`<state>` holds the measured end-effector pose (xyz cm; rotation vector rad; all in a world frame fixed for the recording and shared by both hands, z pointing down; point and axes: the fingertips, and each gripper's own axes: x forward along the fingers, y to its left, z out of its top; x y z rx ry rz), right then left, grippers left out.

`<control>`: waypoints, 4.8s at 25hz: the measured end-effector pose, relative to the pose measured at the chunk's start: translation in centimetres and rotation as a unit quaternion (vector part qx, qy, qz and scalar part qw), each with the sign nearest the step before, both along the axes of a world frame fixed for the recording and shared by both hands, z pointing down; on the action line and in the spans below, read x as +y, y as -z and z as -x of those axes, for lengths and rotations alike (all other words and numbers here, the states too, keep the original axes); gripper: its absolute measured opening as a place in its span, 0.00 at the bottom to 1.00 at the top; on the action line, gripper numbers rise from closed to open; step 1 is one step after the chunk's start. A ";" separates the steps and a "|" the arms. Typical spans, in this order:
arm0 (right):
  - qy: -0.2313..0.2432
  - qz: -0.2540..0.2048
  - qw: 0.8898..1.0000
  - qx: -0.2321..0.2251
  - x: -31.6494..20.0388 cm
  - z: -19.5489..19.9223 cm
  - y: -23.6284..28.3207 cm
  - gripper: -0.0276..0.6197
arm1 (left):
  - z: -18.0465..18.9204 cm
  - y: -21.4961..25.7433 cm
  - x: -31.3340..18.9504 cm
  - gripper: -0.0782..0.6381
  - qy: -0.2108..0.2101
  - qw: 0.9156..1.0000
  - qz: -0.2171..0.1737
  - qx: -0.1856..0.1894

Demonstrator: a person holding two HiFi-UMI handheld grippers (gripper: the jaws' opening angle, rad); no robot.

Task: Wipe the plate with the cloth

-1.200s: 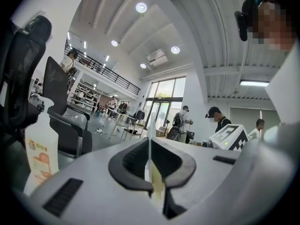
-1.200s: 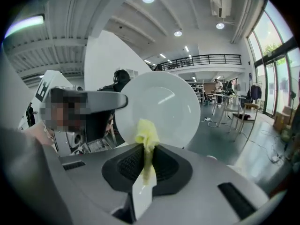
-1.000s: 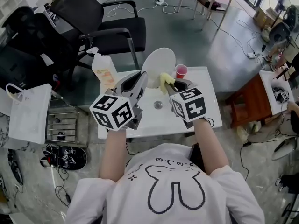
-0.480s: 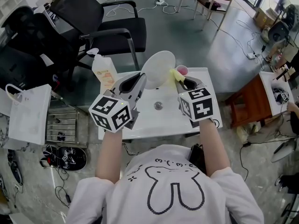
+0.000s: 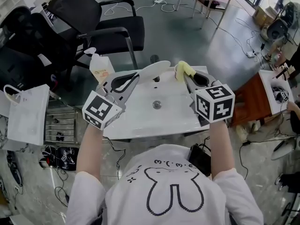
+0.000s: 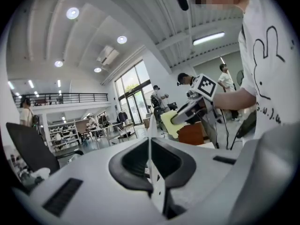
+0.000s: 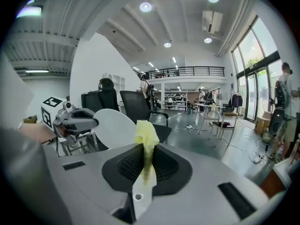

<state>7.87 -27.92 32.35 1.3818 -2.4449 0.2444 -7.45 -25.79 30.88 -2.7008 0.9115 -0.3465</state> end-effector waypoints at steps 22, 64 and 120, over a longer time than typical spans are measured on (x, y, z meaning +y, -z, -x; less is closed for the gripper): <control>0.140 0.012 0.990 0.019 1.2 1.7 2.3 0.12 | -2.3 -2.6 2.7 0.14 -0.138 0.874 -0.281 -0.373; 0.274 0.093 0.943 0.164 1.0 4.7 -5.4 0.12 | -2.7 -3.1 4.1 0.14 -0.159 0.805 -0.377 -0.430; 0.332 0.019 0.918 0.216 4.3 11.0 -2.0 0.12 | -5.3 -4.2 6.8 0.14 -0.173 0.781 -0.407 -0.440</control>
